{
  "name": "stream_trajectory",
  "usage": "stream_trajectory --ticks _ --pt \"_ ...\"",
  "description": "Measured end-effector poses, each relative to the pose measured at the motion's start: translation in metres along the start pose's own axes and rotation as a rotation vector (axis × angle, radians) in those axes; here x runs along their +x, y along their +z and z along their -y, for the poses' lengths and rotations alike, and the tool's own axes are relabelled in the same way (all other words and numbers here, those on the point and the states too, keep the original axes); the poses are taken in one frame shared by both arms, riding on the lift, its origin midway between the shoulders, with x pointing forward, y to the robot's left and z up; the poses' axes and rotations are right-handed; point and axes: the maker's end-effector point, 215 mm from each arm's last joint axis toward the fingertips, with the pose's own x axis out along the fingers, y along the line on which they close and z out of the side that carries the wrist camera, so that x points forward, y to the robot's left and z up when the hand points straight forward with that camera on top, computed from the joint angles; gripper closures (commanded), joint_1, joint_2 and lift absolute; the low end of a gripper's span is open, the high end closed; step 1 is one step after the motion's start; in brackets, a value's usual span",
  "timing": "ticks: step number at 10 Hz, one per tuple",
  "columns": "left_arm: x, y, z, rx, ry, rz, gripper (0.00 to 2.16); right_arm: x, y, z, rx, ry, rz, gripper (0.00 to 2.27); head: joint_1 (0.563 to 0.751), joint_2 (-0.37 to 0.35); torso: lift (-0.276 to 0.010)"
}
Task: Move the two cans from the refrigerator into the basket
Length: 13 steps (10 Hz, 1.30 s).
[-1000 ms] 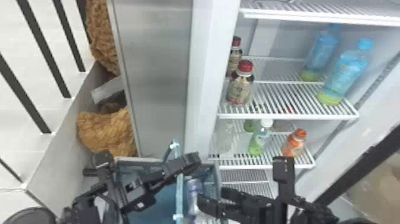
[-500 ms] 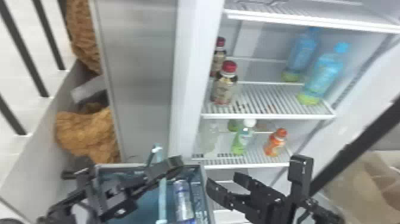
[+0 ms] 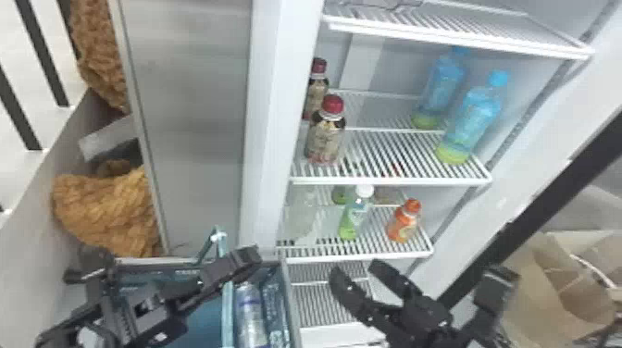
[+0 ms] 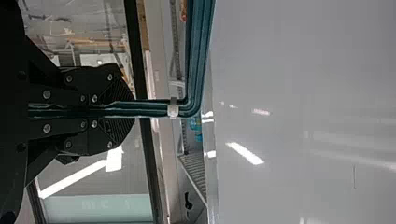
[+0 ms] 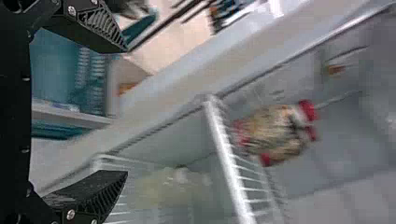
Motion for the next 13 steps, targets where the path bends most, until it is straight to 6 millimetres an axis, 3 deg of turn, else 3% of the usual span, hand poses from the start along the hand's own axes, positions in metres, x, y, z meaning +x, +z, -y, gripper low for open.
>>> stream_trajectory --ticks 4,8,11,13 --pt "-0.004 -0.002 -0.003 -0.005 0.008 -0.001 1.19 -0.053 0.03 0.031 -0.088 -0.116 0.135 0.12 0.695 -0.35 -0.031" --pt "-0.011 -0.003 -0.008 -0.01 0.022 0.004 1.19 -0.114 0.028 0.05 -0.164 -0.227 0.148 0.12 0.695 -0.35 -0.031" --pt "-0.015 -0.007 -0.013 -0.017 0.031 0.006 1.19 -0.161 0.048 0.058 -0.254 -0.296 0.195 0.12 0.695 -0.35 -0.031" --pt "-0.017 -0.007 -0.012 -0.019 0.028 0.011 1.19 -0.176 0.056 0.062 -0.308 -0.311 0.182 0.12 0.695 -0.35 -0.031"
